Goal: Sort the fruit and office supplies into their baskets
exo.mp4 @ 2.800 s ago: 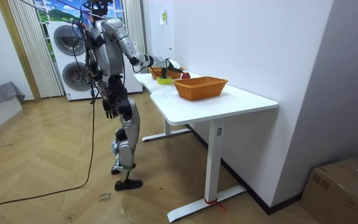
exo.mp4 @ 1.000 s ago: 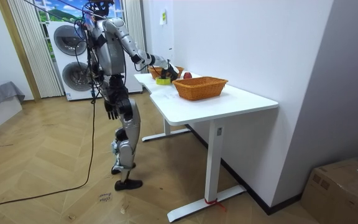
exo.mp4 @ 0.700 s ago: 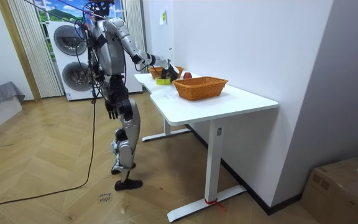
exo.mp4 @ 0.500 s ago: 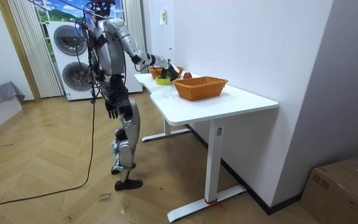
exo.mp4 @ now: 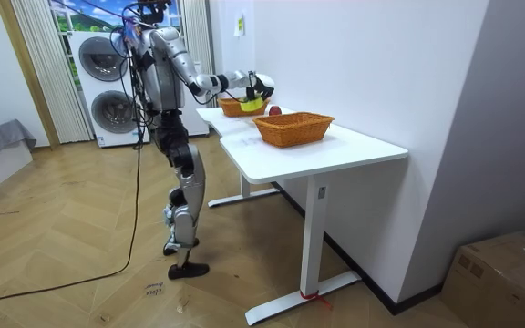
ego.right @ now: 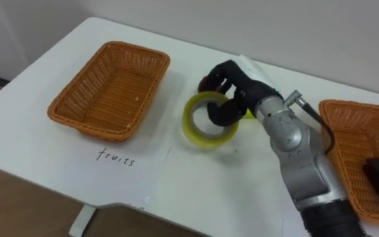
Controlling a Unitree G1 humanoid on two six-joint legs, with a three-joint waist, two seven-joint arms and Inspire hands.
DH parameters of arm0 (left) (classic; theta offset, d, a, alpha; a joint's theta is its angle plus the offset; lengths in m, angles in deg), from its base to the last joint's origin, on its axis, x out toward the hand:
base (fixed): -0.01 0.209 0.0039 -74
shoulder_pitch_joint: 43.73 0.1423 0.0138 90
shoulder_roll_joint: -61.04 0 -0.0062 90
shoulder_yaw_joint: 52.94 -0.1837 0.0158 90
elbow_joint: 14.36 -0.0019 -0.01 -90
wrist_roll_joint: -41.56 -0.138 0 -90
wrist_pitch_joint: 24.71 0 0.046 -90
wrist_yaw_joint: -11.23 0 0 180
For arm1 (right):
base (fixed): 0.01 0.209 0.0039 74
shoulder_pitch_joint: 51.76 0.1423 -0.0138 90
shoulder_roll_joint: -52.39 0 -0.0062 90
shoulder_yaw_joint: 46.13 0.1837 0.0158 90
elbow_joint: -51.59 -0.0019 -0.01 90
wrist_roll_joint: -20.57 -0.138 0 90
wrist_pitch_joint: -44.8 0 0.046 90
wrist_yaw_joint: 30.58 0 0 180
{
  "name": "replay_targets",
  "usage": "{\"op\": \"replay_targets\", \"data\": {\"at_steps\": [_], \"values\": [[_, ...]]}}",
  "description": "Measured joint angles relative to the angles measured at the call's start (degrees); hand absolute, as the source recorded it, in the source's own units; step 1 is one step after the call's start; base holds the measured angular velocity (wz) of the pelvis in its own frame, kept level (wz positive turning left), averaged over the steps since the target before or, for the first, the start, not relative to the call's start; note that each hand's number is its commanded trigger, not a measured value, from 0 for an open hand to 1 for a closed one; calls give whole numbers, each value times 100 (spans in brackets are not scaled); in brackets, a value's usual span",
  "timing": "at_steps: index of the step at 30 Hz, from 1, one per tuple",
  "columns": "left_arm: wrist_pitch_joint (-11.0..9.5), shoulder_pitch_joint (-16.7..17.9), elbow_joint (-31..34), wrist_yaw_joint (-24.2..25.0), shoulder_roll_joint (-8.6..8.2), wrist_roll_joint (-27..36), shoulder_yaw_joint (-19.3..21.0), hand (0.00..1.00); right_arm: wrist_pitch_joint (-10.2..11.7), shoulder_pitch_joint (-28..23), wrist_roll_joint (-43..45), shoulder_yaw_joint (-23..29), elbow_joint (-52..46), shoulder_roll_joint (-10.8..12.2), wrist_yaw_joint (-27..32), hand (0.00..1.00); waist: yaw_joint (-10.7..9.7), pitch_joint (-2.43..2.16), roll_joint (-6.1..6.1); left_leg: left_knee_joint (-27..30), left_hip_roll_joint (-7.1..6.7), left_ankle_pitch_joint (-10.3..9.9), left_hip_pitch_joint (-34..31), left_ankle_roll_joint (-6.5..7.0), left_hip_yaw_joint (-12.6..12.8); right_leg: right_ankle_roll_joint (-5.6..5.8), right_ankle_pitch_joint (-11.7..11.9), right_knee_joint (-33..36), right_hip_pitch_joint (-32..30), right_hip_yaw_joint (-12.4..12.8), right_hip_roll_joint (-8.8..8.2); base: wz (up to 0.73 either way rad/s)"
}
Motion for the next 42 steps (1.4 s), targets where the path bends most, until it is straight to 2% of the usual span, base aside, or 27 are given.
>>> {"op": "replay_targets", "data": {"at_steps": [3, 6, 13, 17, 19, 23, 29, 31, 35, 38, 40, 42], "values": [[-10, -12, -1, -5, 9, 11, 10, 0, -2, 1, 24, 28, -1, -9, 2, 100, -80, -24, -53, -3, -2, 0, 3, -1, 0, 0, 0, 4, 6, -5, 2, 0], [-24, -14, -161, -19, 31, 121, 9, 0, -2, 1, 14, 97, -1, -10, 23, 100, -101, -23, -68, 5, -8, 1, 11, 1, 2, 1, 1, 4, 22, -9, -3, 0], [-33, 90, -176, -24, 31, 186, 39, 0, 7, 3, -4, 465, -3, -47, 134, 100, -122, 21, -119, 5, -4, 1, 2, 1, 3, 1, 1, 4, 21, 14, 4, 0], [-92, 169, -182, -25, 32, 232, 146, 0, 47, 3, -404, 639, -3, -181, 181, 100, -149, 40, -148, 3, -5, 0, 8, 1, -3, 1, 1, 6, 28, 43, 5, 0], [-144, 228, -229, -19, 34, 228, 195, 0, 155, 3, -419, 786, 24, -235, 324, 100, -226, 55, -182, 5, -6, 0, 18, 1, -10, 1, 1, 5, 40, 75, 7, 2], [-139, 265, -311, 6, 43, 224, 283, 0, 180, 2, -406, 977, 46, -294, 520, 100, -308, 58, -203, 4, -5, -1, 20, 3, -8, 1, 1, 4, 29, 110, 8, -2], [-137, 260, -355, -4, 42, 224, 326, 0, 264, 2, -462, 1130, 227, -555, 740, 100, -435, 58, -198, 1, -1, -2, 26, 3, 7, 1, 1, 7, 23, 136, 10, -1], [-136, 241, -352, -7, 43, 224, 336, 0, 263, 0, -463, 1155, 401, -650, 742, 100, -468, 51, -200, 1, 0, -2, 36, 2, 20, 1, 1, 7, 24, 171, 14, -5], [-132, 268, -337, -19, 42, 223, 376, 0, 248, -10, -461, 1173, 545, -655, 744, 100, -550, 32, -189, -4, 7, -2, 99, 3, 111, 1, 1, 9, 32, 259, 20, -10], [-132, 284, -333, -33, 45, 210, 458, 0, 249, -27, -466, 1354, 553, -664, 770, 100, -603, 0, -165, -3, 7, -2, 100, 4, 156, 1, 1, 26, 2, 301, 17, -7], [-130, 313, -333, -23, 49, 222, 547, 0, 249, -39, -667, 1545, 618, -689, 843, 100, -632, -51, -145, -3, 8, -2, 117, 4, 161, 1, 1, 31, 8, 332, 8, -5], [-130, 316, -333, -23, 61, 224, 620, 0, 249, -39, -866, 1566, 735, -782, 962, 100, -684, -59, -143, -4, 9, -2, 157, 4, 162, 1, 1, 32, 47, 330, 2, 0]]}}
